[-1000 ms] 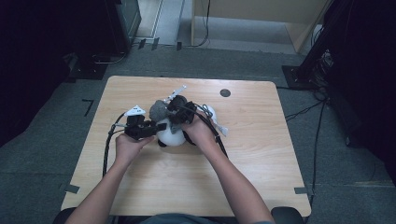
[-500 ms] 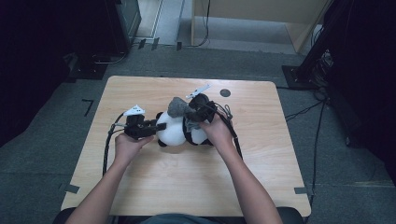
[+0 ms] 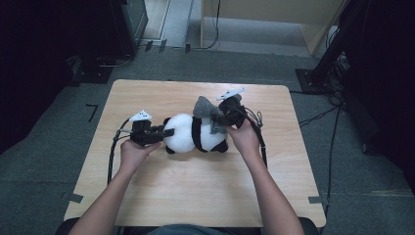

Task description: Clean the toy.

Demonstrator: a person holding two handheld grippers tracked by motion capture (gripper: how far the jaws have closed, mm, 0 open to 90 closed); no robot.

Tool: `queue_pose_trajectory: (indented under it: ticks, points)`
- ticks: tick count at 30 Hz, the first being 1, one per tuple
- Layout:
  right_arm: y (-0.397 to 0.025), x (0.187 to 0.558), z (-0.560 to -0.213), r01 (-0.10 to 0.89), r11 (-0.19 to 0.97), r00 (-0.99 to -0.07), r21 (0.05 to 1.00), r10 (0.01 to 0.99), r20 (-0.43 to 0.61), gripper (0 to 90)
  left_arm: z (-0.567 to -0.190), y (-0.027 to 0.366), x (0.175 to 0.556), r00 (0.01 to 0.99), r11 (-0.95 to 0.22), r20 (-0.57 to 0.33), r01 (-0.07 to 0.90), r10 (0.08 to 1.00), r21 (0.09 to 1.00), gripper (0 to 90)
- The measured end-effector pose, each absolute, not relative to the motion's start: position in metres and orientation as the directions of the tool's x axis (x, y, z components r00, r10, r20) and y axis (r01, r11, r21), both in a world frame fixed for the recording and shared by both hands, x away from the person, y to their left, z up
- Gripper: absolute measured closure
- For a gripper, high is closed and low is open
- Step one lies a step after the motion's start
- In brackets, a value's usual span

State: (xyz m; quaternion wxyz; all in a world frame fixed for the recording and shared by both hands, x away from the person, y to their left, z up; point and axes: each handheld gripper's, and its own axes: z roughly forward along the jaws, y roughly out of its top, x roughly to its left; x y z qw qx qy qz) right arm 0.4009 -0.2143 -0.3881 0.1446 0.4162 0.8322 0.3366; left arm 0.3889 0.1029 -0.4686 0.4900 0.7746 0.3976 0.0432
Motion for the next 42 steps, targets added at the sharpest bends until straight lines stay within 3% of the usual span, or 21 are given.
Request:
queue_pose_trajectory:
  ticks: [9, 23, 33, 42]
  points:
    - [-0.25, 0.401, -0.4, 0.654, 0.338, -0.543, 0.677, 0.833, 0.109, 77.1, -0.47, 0.104, 0.389, 0.68, -0.196, -0.326, 0.571, 0.657, 0.797, 60.2]
    - [-0.268, 0.408, -0.406, 0.695, 0.255, -0.489, 0.672, 0.854, 0.181, 77.2, -0.473, 0.105, 0.389, 0.679, -0.175, -0.345, 0.574, 0.648, 0.8, 59.6]
    - [-0.213, 0.416, -0.364, 0.61, 0.322, -0.58, 0.724, 0.804, 0.131, 77.2, -0.472, 0.105, 0.388, 0.682, -0.182, -0.333, 0.566, 0.651, 0.804, 59.7]
    - [-0.136, 0.43, -0.368, 0.588, 0.418, -0.668, 0.692, 0.733, 0.125, 77.2, -0.471, 0.104, 0.388, 0.684, -0.186, -0.325, 0.561, 0.653, 0.806, 59.8]
